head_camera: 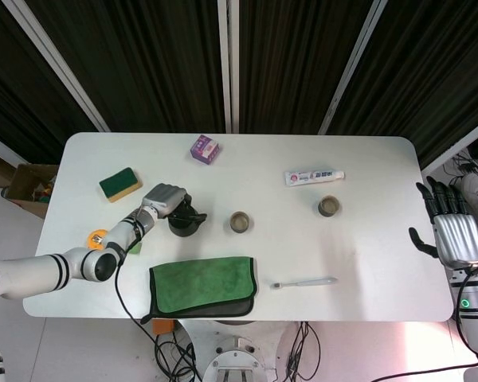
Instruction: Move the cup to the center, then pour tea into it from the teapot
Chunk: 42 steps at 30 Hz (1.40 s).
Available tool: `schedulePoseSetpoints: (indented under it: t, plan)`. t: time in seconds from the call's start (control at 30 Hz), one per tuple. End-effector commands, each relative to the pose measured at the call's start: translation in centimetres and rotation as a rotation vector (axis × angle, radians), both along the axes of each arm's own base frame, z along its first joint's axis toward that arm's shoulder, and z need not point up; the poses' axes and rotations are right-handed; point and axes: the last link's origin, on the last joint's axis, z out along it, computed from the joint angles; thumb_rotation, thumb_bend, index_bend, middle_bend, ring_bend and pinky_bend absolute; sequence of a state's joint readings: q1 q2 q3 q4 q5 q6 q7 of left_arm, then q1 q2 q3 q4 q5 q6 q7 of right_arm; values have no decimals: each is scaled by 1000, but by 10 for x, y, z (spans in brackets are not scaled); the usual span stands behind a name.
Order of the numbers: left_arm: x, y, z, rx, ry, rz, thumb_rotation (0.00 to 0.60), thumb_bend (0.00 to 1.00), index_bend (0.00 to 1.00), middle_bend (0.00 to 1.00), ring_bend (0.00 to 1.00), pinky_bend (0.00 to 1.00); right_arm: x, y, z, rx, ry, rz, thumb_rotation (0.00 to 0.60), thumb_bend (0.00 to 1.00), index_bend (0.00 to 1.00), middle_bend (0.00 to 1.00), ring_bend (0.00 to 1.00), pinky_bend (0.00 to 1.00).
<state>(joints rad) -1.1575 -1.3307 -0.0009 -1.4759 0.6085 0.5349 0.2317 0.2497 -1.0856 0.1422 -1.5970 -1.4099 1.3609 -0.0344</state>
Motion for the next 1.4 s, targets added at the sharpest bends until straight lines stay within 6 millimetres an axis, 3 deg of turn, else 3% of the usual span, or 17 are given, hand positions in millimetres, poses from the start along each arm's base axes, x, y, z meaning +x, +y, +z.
schedulePoseSetpoints:
  t: [0.03,0.57,1.07,1.4]
  plan:
    - [-2,-1,1,-8,7,5,71,46,540,584,479,403,0,0,0,-1,1,0,600,322,0,0,0,0]
    - [-2,-5,4,-45,19,16,87,46,578,624,518,366,1,-2,-3,3,2,3,600,322,0,0,0,0]
    - [-3,-6,5,-61,20,22,103,46,588,631,528,215,0,-2,-3,5,3,-3,600,322,0,0,0,0]
    - [-7,-6,5,-85,40,34,110,46,618,659,621,204,-2,-2,-4,4,1,-10,600,323,0,0,0,0]
